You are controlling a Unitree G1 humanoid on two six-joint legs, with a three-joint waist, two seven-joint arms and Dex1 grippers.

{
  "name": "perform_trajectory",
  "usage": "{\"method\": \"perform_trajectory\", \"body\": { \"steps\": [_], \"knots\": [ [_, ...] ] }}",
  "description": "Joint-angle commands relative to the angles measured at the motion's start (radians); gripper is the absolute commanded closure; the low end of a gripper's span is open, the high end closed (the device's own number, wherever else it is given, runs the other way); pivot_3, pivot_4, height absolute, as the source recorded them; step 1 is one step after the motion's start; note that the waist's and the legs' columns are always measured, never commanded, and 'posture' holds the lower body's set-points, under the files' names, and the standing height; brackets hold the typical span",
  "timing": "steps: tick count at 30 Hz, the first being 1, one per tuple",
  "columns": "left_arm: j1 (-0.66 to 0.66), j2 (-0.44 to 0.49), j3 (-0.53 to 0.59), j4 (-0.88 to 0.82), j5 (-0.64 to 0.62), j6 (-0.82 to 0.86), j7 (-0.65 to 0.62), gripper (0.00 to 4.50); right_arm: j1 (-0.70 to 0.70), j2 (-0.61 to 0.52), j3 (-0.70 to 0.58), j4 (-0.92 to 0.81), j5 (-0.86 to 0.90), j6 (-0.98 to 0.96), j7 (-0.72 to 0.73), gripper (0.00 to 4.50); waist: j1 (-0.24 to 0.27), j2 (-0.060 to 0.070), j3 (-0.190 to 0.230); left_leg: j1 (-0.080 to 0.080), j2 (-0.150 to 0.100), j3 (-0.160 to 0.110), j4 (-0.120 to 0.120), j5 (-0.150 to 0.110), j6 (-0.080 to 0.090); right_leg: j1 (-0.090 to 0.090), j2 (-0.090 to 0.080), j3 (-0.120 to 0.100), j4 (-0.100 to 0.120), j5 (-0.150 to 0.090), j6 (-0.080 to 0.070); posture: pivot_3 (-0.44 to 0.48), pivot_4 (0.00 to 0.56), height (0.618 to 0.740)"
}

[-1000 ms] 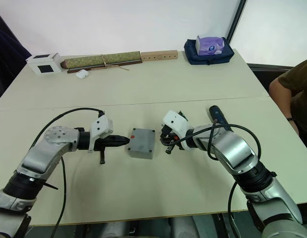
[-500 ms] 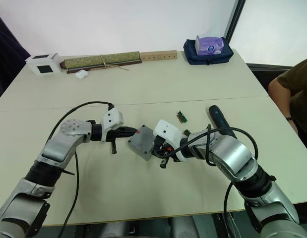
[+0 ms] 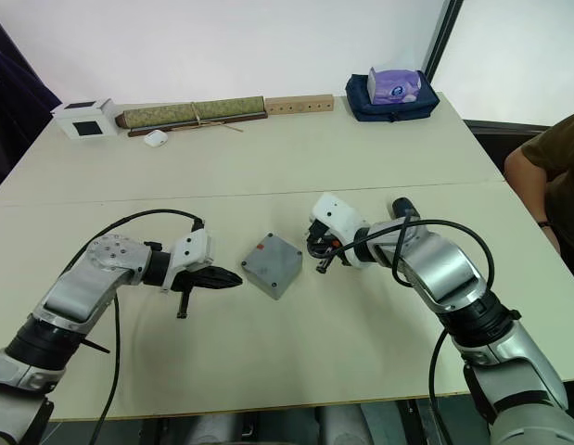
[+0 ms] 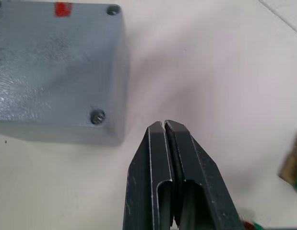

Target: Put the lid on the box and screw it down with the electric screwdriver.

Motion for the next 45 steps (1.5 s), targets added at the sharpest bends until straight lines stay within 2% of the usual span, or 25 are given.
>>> {"method": "perform_trajectory", "body": {
  "steps": [1, 10, 21, 25, 30, 33, 39, 42, 45],
  "knots": [
    [-0.014, -0.033, -0.001, -0.024, 0.004, -0.006, 0.037, 4.5, -0.018, 0.058, 0.009, 0.023, -0.011, -0.04, 0.004, 4.48, -0.001, 0.0, 0.0, 0.0, 0.0, 0.0, 0.0, 0.0, 0.0, 0.0, 0.0, 0.0, 0.0, 0.0, 0.0, 0.0, 0.15, 0.74],
    [-0.072, -0.068, 0.002, 0.052, 0.045, -0.062, 0.074, 4.5, 0.024, 0.069, 0.01, -0.048, 0.016, -0.007, 0.053, 4.48, 0.0, 0.0, 0.0, 0.0, 0.0, 0.0, 0.0, 0.0, 0.0, 0.0, 0.0, 0.0, 0.001, 0.0, 0.0, 0.0, 0.15, 0.74],
    [-0.095, -0.059, 0.008, 0.096, 0.048, -0.097, 0.065, 4.5, 0.035, 0.052, -0.001, -0.087, -0.011, 0.011, 0.041, 4.48, -0.002, 0.0, 0.0, 0.0, 0.0, 0.0, 0.0, 0.0, 0.0, 0.0, 0.0, 0.0, 0.001, 0.0, 0.0, 0.0, 0.15, 0.74],
    [-0.043, 0.013, 0.058, 0.016, 0.012, -0.071, 0.037, 4.5, 0.079, 0.0, -0.095, -0.118, -0.102, -0.111, -0.044, 4.48, -0.002, 0.0, 0.0, 0.0, 0.0, 0.0, 0.0, 0.0, 0.0, 0.0, 0.0, 0.0, 0.001, 0.0, 0.0, 0.0, 0.15, 0.74],
    [-0.024, 0.046, 0.126, -0.082, -0.066, 0.002, 0.042, 4.5, 0.127, 0.026, -0.215, -0.106, -0.099, -0.169, -0.098, 4.48, -0.001, 0.0, 0.0, 0.0, 0.0, 0.0, 0.0, 0.0, 0.0, 0.0, 0.0, 0.0, 0.001, 0.0, 0.0, 0.0, 0.15, 0.74],
    [-0.023, 0.049, 0.157, -0.151, -0.12, 0.057, 0.048, 4.5, 0.136, 0.044, -0.233, -0.052, -0.11, -0.19, -0.115, 3.74, -0.002, 0.0, 0.0, 0.001, 0.0, 0.0, 0.0, 0.0, 0.0, 0.0, 0.0, 0.0, 0.002, 0.0, 0.0, 0.0, 0.15, 0.74],
    [-0.059, 0.036, 0.151, -0.172, -0.133, 0.081, 0.081, 4.5, 0.122, 0.117, -0.259, 0.119, -0.129, -0.262, -0.159, 1.17, -0.002, -0.001, 0.0, 0.001, 0.0, 0.0, 0.0, 0.0, -0.001, 0.0, 0.0, 0.0, 0.002, 0.0, 0.0, 0.0, 0.15, 0.74],
    [-0.085, 0.02, 0.142, -0.178, -0.142, 0.09, 0.09, 4.5, 0.106, 0.157, -0.273, 0.199, -0.124, -0.289, -0.165, 0.14, -0.002, -0.001, 0.0, 0.001, 0.0, 0.0, 0.0, 0.0, -0.001, 0.0, 0.0, 0.0, 0.002, 0.0, 0.0, 0.0, 0.15, 0.74],
    [-0.092, 0.016, 0.14, -0.184, -0.143, 0.093, 0.099, 4.5, 0.092, 0.176, -0.275, 0.241, -0.127, -0.302, -0.165, 0.07, -0.003, -0.001, 0.0, 0.001, 0.0, 0.0, 0.0, 0.001, -0.001, 0.0, 0.0, 0.0, 0.002, 0.0, 0.0, 0.0, 0.15, 0.74]
  ]
}}
